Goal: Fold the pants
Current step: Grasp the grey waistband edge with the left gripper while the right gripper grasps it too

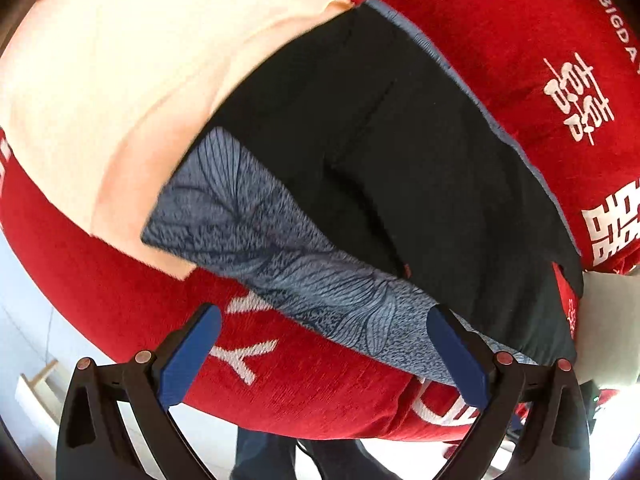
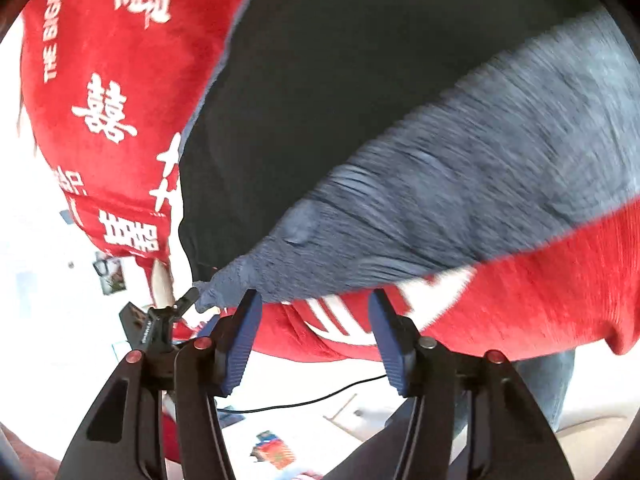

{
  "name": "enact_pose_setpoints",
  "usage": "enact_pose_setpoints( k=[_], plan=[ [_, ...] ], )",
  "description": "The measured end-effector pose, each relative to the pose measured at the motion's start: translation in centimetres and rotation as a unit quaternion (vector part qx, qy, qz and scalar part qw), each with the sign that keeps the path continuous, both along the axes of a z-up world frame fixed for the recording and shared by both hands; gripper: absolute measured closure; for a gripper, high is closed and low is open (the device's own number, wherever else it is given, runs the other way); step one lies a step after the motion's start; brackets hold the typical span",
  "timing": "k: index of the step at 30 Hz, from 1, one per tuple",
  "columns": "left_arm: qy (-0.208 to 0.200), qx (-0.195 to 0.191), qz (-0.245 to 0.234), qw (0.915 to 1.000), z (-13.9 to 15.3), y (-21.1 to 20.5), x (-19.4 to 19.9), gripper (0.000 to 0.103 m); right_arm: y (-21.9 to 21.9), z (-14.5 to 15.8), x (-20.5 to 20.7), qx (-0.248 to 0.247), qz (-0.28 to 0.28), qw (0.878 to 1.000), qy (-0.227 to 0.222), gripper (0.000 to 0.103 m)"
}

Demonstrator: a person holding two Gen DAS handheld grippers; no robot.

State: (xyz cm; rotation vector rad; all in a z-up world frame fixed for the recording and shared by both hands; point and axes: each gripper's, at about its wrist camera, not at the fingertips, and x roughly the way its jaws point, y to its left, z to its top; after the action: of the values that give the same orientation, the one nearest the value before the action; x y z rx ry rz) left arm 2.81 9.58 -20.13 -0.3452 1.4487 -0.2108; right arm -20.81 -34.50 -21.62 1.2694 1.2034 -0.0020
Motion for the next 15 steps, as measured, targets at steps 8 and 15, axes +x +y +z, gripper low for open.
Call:
enact_pose_setpoints(
  k=[8, 15],
  plan=[
    [-0.007, -0.013, 0.0, 0.9999, -0.1, -1.8, 1.1, 0.0, -1.0, -0.3, 0.6, 0.037, -0.056, 0.996, -0.055, 0.044],
    [-0.014, 0.016, 0.012, 0.9997, -0.2, -2.9, 1.9, 0.02, -1.4, -1.5, 0.7, 0.068, -0.091, 0.991, -0.067, 0.047]
  ],
)
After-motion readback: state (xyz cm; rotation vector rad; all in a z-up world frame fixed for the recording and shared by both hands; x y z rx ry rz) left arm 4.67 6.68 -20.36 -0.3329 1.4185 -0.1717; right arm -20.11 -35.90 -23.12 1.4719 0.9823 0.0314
